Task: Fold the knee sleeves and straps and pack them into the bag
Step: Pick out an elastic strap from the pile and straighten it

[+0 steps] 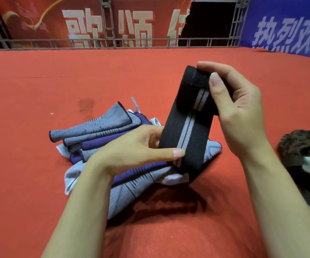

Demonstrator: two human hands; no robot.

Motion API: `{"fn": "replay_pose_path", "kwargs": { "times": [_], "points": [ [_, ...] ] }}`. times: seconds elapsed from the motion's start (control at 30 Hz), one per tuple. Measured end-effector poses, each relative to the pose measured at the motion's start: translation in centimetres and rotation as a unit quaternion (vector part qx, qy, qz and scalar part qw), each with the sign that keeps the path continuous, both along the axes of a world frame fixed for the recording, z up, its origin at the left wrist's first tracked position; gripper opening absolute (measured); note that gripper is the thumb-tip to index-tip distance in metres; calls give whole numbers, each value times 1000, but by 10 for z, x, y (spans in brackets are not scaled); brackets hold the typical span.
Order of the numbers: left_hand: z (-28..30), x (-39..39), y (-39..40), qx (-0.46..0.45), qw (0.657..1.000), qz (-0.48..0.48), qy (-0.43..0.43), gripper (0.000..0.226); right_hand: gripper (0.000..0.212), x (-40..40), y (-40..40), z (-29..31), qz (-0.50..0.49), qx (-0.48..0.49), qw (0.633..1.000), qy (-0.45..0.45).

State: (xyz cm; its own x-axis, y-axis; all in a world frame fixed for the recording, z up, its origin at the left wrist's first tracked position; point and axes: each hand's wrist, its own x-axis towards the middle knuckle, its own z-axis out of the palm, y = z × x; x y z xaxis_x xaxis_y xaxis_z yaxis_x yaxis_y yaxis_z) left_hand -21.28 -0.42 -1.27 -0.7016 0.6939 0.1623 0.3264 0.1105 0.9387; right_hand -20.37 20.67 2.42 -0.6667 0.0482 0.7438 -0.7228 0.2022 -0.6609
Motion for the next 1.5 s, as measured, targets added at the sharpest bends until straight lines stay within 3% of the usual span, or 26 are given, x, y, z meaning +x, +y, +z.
{"fn": "replay_pose_path", "kwargs": {
  "times": [0.17, 0.37, 0.47, 0.57, 0.7, 0.8, 0.9, 1.0, 1.07, 1.27, 1.43, 1.5],
  "points": [
    [-15, -3, 10, -87, 996, -26, 8, 22, 23, 8, 0, 6, -30, 5, 998, 53],
    [-50, -20, 21, -192, 979, 42, 45, 25, 23, 9, 2, 8, -31, -2, 999, 44],
    [-60, -26, 22, -269, 958, 82, 53, 16, 22, 7, 4, 8, -36, -15, 998, 44],
    [-63, -27, 24, -290, 951, 90, 65, 12, 23, 5, 3, 6, -44, -18, 998, 40],
    [-61, -23, 21, -254, 965, 54, 38, 9, 22, 0, 4, 0, -62, 2, 997, 40],
    [-59, -21, 21, -202, 978, 51, 19, 25, 23, -5, 10, -5, -77, 18, 996, 34],
    [-55, -18, 23, -98, 992, 82, 2, 34, 26, -9, 15, -12, -112, 154, 981, 34],
    [-48, -17, 21, 11, 992, 110, -56, 31, 39, -15, 18, -26, -124, 333, 935, 12],
    [-43, -17, 16, 45, 990, 116, -64, 29, 50, -19, 16, -36, -120, 402, 907, -27],
    [-32, -18, 0, 75, 989, 123, -38, 20, 61, -22, 12, -45, -109, 406, 906, -43],
    [-20, -20, -9, 150, 977, 129, -74, 23, 87, -22, 4, -52, -85, 415, 901, -91],
    [-18, -19, -10, 172, 971, 132, -97, 25, 84, -26, 1, -58, -70, 422, 898, -97]
  ]
}}
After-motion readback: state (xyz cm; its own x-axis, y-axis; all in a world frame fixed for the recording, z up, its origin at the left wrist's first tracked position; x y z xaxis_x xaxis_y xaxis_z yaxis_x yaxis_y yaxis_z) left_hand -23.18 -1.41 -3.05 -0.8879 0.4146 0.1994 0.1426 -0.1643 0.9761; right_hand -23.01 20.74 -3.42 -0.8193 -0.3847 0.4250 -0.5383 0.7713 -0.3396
